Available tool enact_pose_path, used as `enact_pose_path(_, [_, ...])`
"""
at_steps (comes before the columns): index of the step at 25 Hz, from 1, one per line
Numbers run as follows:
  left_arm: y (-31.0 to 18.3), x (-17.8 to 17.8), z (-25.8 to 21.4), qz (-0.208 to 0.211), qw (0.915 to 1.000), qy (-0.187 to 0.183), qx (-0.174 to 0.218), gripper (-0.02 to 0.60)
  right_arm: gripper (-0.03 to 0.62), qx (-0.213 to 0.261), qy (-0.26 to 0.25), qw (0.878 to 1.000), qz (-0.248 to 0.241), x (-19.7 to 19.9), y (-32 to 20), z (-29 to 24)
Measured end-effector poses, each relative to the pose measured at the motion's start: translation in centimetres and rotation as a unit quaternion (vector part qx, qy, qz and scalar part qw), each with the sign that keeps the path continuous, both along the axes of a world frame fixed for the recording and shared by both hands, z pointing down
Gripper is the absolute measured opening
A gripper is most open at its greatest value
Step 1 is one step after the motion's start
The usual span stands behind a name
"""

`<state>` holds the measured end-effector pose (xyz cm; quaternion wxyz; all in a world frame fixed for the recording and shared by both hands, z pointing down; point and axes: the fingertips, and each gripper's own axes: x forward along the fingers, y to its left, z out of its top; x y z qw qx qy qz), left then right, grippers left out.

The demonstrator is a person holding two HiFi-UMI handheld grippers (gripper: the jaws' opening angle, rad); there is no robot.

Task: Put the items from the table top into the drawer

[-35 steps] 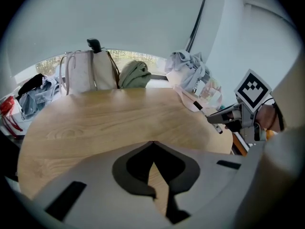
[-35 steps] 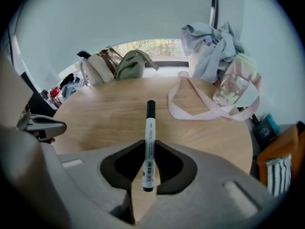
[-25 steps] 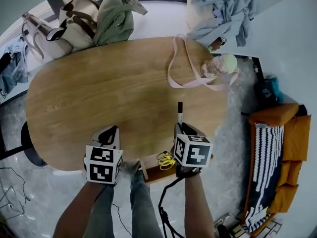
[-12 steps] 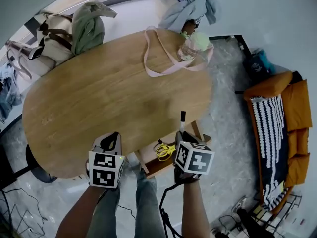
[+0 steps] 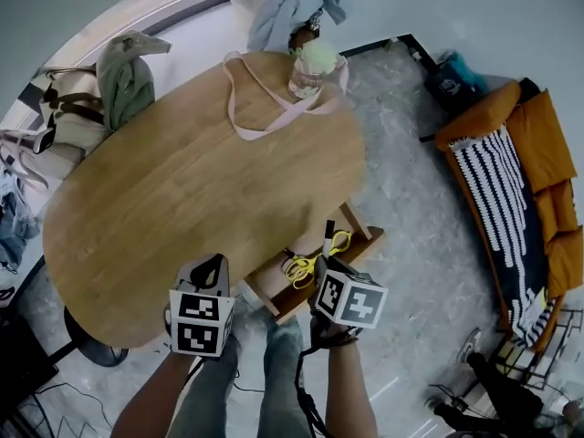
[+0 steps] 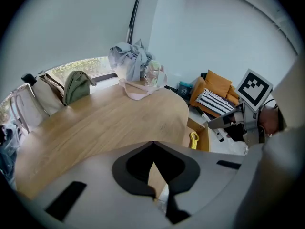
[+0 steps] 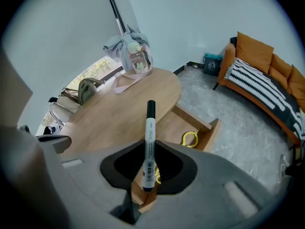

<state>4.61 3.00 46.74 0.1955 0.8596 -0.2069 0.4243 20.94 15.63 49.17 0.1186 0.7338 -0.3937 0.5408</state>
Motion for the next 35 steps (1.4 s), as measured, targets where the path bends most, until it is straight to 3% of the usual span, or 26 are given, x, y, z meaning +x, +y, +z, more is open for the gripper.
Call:
enact_pose_path(5, [0.5,0.9,0.0,0.019,0.9998,-0.002,0.002,-0.002,0.071,-0.008,-0.004,0.999,0.039,0.3,1.8,0.3])
enact_pose_path(9, [1.0,1.8,0.0,0.03,0.9996,0.002,0.003,-0.003,0.072,0.043,-0.031,0.994,0.093,0.9,1.6,0.0])
enact_pose_path(12, [0.9,2.3,-0.1,0.033,0.9994,0.005,0.005,-0.002,0.179,0.089,-0.061,0.985,0.135,1.3,1.3,-0.2])
enact_pose_path(13, [0.9,2.4,0.0,0.032,0.9995,0.005,0.006,-0.003,0.181,0.089,-0.06,0.985,0.137,1.5,1.4,-0.2])
enact_pose_path(20, [1.0,2.6,0.6,0.026,0.9997,0.001,0.003,-0.003,0.18,0.038,-0.015,0.996,0.08,2.1,2.7,0.2])
enact_pose_path(26, [1.6,2.8,-0.3,0.023,0.9997,-0.006,0.004,-0.003,0.179,0.033,0.01,0.998,0.047,2.9,2.5,-0.8])
enact_pose_path(35, [1.1,3.9,-9.9,0.014,0.9995,0.023,0.018,-0.002,0.15,0.05,0.035,0.998,0.031,3.4,4.4,-8.8])
